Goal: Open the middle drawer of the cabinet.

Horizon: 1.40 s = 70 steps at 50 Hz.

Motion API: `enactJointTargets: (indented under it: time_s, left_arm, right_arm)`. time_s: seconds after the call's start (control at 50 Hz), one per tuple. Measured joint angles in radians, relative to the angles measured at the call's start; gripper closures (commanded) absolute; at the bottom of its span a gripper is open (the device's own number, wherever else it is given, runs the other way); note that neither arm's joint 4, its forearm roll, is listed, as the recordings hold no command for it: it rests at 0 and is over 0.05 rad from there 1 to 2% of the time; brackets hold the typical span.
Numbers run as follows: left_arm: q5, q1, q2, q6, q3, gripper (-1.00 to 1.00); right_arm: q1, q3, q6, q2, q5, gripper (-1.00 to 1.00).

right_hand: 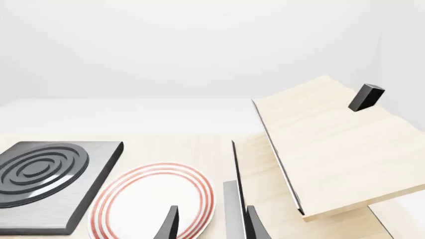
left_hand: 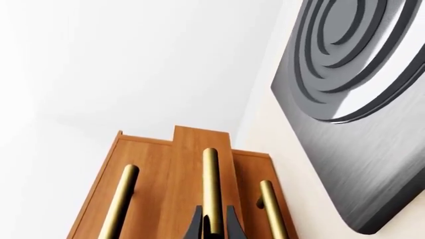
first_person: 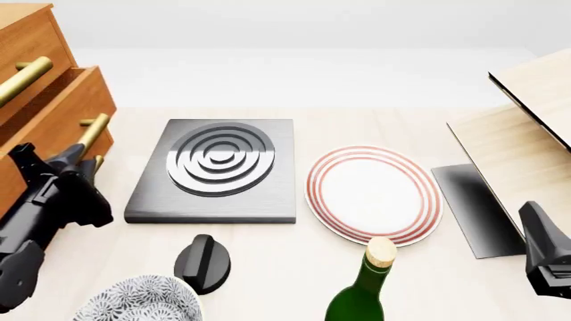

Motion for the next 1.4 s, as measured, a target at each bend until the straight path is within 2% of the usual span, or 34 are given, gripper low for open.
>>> enactJointTargets:
  time_s: [0.46,0.86,0.88,1.4]
  left_arm:
    - [0.021,-0.057,-0.028,-0.001,0.009,1.0]
    - [0.019,-0.066,-0.028,0.001,0.014,1.0]
    - [0.018,-0.066,-0.028,0.001,0.014,-1.0]
    - [-0.015,-0.073,-0.07,0.001,0.024,-1.0]
  right_arm:
    - [0.0,0.0,0.0,0.0,0.0,-1.0]
    - [0.0,0.0,0.0,0.0,0.0,-1.0]
    - [0.0,0.0,0.0,0.0,0.0,-1.0]
    - [0.0,0.0,0.0,0.0,0.0,-1.0]
